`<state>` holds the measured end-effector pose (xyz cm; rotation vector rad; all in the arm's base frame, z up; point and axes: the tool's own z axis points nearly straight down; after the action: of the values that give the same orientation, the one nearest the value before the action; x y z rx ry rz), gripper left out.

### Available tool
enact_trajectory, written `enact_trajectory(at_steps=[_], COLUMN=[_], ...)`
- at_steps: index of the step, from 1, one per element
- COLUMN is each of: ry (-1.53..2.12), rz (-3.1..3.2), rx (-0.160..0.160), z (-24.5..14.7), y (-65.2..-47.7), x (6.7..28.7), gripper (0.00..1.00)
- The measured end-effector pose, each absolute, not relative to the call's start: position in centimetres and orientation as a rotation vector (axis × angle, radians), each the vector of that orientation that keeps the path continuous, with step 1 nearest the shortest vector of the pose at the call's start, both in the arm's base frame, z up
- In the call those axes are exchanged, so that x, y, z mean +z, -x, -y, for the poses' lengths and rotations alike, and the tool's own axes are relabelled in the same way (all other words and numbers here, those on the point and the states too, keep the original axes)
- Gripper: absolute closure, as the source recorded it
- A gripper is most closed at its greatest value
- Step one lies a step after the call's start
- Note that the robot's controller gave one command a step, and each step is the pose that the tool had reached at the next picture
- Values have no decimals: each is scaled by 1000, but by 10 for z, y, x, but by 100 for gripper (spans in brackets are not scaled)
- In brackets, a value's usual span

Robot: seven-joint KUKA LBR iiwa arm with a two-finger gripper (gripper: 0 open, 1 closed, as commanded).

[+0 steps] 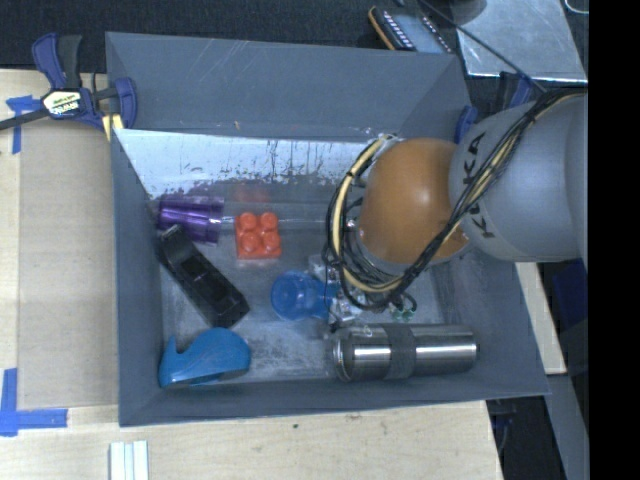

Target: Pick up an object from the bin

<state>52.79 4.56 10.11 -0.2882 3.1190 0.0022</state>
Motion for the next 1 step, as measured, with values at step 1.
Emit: enact_trajectory(at_steps=[1], ry=[290], rz=[-3119], rx=[2], z=[-46], y=[-528], x=[102], gripper=[100])
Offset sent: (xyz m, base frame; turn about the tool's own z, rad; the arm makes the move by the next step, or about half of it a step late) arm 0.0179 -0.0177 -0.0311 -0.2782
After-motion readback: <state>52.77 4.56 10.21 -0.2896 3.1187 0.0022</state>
